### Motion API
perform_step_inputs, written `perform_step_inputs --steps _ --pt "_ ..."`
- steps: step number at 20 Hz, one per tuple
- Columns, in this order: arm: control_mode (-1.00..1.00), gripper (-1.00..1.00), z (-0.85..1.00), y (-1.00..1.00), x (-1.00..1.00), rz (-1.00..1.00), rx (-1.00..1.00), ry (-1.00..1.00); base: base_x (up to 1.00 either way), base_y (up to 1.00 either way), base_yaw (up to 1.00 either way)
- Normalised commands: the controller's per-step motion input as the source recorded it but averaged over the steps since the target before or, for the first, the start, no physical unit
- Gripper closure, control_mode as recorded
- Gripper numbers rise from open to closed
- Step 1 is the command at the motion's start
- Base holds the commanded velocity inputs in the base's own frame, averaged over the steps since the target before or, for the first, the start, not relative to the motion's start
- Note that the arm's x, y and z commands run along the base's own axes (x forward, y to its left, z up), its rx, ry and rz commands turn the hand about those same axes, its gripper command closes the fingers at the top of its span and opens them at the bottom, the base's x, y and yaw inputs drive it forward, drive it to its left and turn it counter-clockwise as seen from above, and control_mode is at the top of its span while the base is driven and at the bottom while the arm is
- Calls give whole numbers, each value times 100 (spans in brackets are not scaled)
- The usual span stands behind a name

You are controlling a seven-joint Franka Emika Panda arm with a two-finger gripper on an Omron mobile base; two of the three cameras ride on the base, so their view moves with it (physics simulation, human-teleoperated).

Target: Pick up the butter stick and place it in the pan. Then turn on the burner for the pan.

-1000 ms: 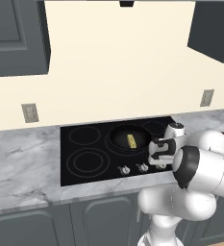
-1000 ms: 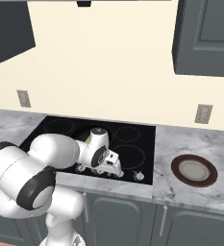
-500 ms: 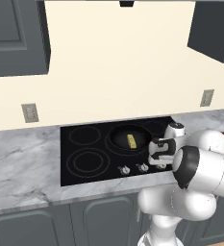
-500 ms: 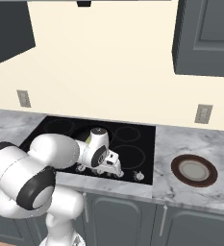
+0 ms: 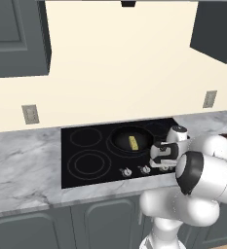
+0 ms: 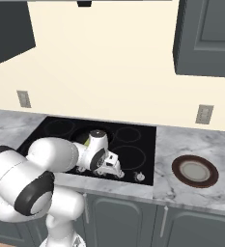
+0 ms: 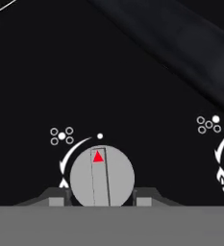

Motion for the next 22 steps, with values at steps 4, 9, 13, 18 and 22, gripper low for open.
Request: perform_step_inputs --steps 4,9,13,18,22 --pt "-100 100 0 0 0 13 0 -8 0 0 0" --pt "-100 100 0 0 4 22 0 0 0 0 0" --pt "-100 100 0 0 17 25 0 0 0 0 0" --pt "-100 100 0 0 12 26 0 0 0 0 0" --pt "-100 100 0 0 6 26 0 0 0 0 0"
